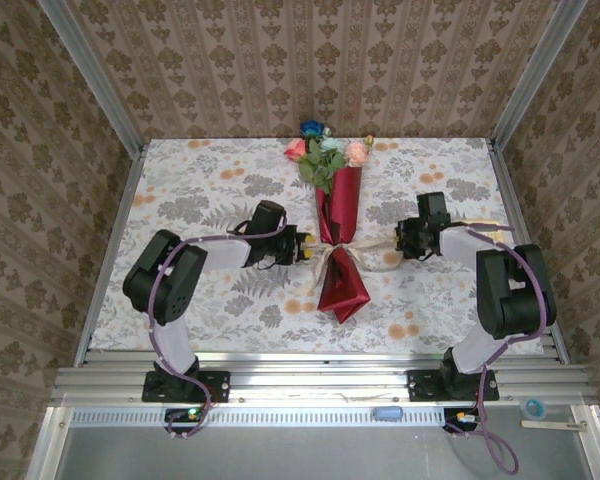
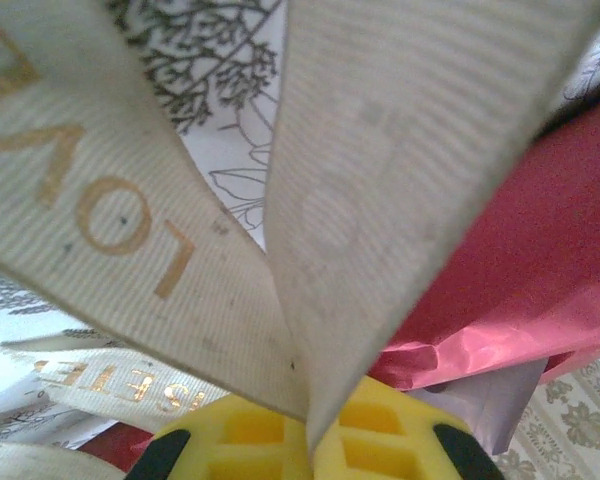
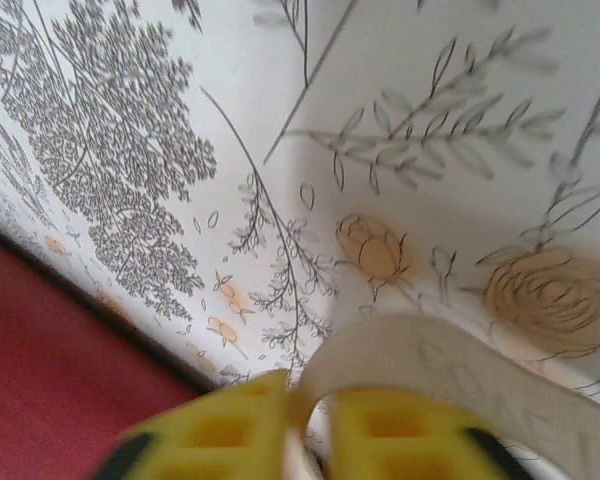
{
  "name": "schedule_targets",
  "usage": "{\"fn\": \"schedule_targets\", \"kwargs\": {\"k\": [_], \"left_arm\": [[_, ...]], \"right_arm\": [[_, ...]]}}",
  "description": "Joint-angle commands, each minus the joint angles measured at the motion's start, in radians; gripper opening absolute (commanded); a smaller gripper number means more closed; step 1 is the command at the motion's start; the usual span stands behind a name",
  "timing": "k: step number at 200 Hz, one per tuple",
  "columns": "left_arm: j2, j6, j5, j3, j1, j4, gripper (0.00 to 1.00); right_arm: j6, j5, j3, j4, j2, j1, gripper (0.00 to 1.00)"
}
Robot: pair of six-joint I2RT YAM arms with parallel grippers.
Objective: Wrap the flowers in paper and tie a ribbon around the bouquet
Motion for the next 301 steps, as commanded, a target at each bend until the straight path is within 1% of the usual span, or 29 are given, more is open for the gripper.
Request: {"fn": "schedule_targets", "kwargs": {"k": [1,4,11,13,17,21,25,32,44,65,100,108,118,132,139,144,154,160,172,190,199,205,227,246,252,260,278,289,301], "left_arm": [[-0.073,0.139,-0.008,0.084,0.045,-0.163,0.67],[-0.081,0.158,-0.010,0.095,0.049,-0.181,0.73],[-0.100,0.191,-0.017,0.116,0.061,-0.219,0.98],[-0.108,0.208,-0.021,0.119,0.066,-0.229,0.99],[-0.121,0.223,-0.027,0.129,0.073,-0.248,1.00],[-0.136,0.243,-0.034,0.139,0.081,-0.265,1.00],[-0.151,0.264,-0.042,0.146,0.089,-0.280,1.00],[-0.178,0.303,-0.054,0.158,0.106,-0.300,1.00],[-0.226,0.376,-0.074,0.175,0.125,-0.325,1.00],[-0.326,0.558,-0.104,0.188,0.225,-0.363,1.00],[-0.490,0.919,-0.160,0.211,0.364,-0.593,1.00],[-0.531,0.999,-0.228,0.214,0.387,-0.685,1.00],[-0.580,1.096,-0.364,0.216,0.398,-0.792,1.00],[-0.651,1.207,-0.623,0.176,0.389,-0.897,1.00],[-0.689,1.245,-0.740,0.137,0.385,-0.930,1.00],[-0.713,1.292,-0.785,0.094,0.393,-0.909,1.00],[-0.771,1.523,-0.804,-0.031,0.403,-0.740,1.00],[-0.805,1.610,-0.844,-0.104,0.400,-0.666,1.00],[-0.865,1.667,-0.932,-0.228,0.410,-0.563,1.00],[-0.910,1.782,-0.916,-0.372,0.440,-0.369,1.00],[-0.905,1.804,-0.921,-0.423,0.444,-0.287,1.00],[-0.888,1.814,-0.915,-0.455,0.451,-0.222,1.00],[-0.750,1.864,-0.895,-0.521,0.466,-0.009,1.00],[-0.586,1.889,-0.840,-0.512,0.487,0.145,1.00],[-0.546,1.889,-0.808,-0.475,0.496,0.124,1.00],[-0.490,1.925,-0.791,-0.455,0.501,0.192,1.00],[-0.408,1.945,-0.743,-0.441,0.524,0.350,1.00],[-0.369,1.956,-0.733,-0.403,0.549,0.337,1.00],[-0.344,1.965,-0.687,-0.441,0.582,0.462,1.00]], "right_arm": [[-0.122,0.081,0.118,-0.195,-0.061,-0.011,0.50],[-0.142,0.088,0.137,-0.223,-0.066,-0.011,0.53],[-0.187,0.109,0.181,-0.282,-0.080,-0.008,0.57],[-0.196,0.116,0.192,-0.298,-0.085,-0.007,0.60],[-0.223,0.127,0.214,-0.325,-0.094,-0.007,0.70],[-0.247,0.141,0.236,-0.344,-0.103,-0.007,0.73],[-0.279,0.158,0.261,-0.364,-0.118,-0.006,0.93],[-0.321,0.178,0.291,-0.405,-0.132,-0.008,1.00],[-0.413,0.223,0.348,-0.439,-0.165,-0.010,1.00],[-0.590,0.289,0.389,-0.436,-0.236,-0.019,1.00],[-0.834,0.390,0.303,-0.441,-0.421,-0.046,1.00],[-0.850,0.456,0.269,-0.481,-0.456,-0.047,1.00],[-0.886,0.530,0.205,-0.497,-0.495,-0.050,1.00],[-1.016,0.568,0.054,-0.397,-0.591,-0.051,1.00],[-1.101,0.585,-0.062,-0.281,-0.650,-0.048,1.00],[-1.155,0.619,-0.143,-0.209,-0.685,-0.042,1.00],[-1.300,0.644,-0.311,-0.039,-0.758,-0.031,1.00],[-1.386,0.630,-0.386,0.048,-0.783,-0.023,1.00],[-1.519,0.582,-0.501,0.199,-0.809,-0.011,1.00],[-1.535,0.523,-0.583,0.383,-0.769,-0.009,1.00],[-1.510,0.514,-0.597,0.458,-0.707,-0.009,1.00],[-1.510,0.503,-0.572,0.441,-0.671,-0.009,1.00],[-1.525,0.448,-0.487,0.489,-0.503,-0.007,1.00],[-1.533,0.433,-0.475,0.664,-0.397,-0.010,1.00],[-1.537,0.414,-0.466,0.704,-0.362,-0.012,1.00],[-1.552,0.386,-0.446,0.744,-0.318,-0.015,1.00],[-1.574,0.340,-0.427,0.867,-0.223,-0.022,1.00],[-1.556,0.325,-0.417,0.877,-0.170,-0.039,1.00],[-1.549,0.299,-0.466,1.013,-0.124,-0.050,1.00]]}}
